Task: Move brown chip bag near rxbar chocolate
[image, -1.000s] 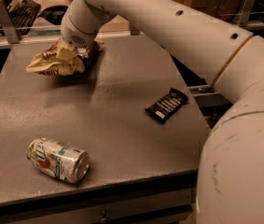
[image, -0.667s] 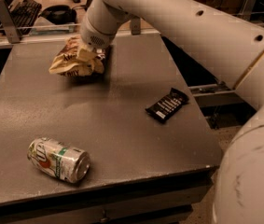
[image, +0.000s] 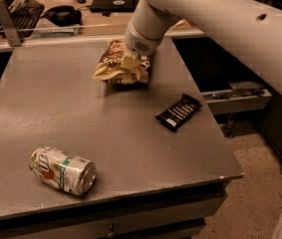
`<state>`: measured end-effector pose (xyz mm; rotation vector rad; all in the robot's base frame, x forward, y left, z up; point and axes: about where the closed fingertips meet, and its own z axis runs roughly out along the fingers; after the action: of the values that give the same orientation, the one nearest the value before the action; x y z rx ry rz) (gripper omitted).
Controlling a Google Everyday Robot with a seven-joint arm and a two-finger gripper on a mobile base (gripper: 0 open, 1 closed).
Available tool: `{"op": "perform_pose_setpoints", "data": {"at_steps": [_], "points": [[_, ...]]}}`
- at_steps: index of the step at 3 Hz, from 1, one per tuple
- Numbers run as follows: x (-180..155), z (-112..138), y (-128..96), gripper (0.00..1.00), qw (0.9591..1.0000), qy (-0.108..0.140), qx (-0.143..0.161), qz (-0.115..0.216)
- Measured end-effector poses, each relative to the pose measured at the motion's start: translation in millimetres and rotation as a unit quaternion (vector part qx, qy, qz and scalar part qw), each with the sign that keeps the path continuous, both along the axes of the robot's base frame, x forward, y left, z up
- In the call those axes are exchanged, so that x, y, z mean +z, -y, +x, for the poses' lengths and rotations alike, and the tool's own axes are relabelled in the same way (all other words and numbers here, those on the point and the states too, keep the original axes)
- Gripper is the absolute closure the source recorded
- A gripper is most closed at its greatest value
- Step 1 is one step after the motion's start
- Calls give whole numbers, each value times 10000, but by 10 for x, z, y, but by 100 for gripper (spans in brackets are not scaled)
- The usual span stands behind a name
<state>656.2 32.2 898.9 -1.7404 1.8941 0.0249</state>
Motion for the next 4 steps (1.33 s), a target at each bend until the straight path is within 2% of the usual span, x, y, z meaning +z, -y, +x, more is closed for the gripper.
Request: {"op": "perform_pose_setpoints", "data": {"at_steps": [1, 2, 3, 4], "points": [[-23, -108, 436, 100, 9990, -78, -395, -212], [-11, -332, 769, 100, 9969, -155, -692, -334], [10, -487, 816, 100, 9968, -203, -707, -322], [-9, -566, 732, 85, 9975, -280, -603, -225]]}}
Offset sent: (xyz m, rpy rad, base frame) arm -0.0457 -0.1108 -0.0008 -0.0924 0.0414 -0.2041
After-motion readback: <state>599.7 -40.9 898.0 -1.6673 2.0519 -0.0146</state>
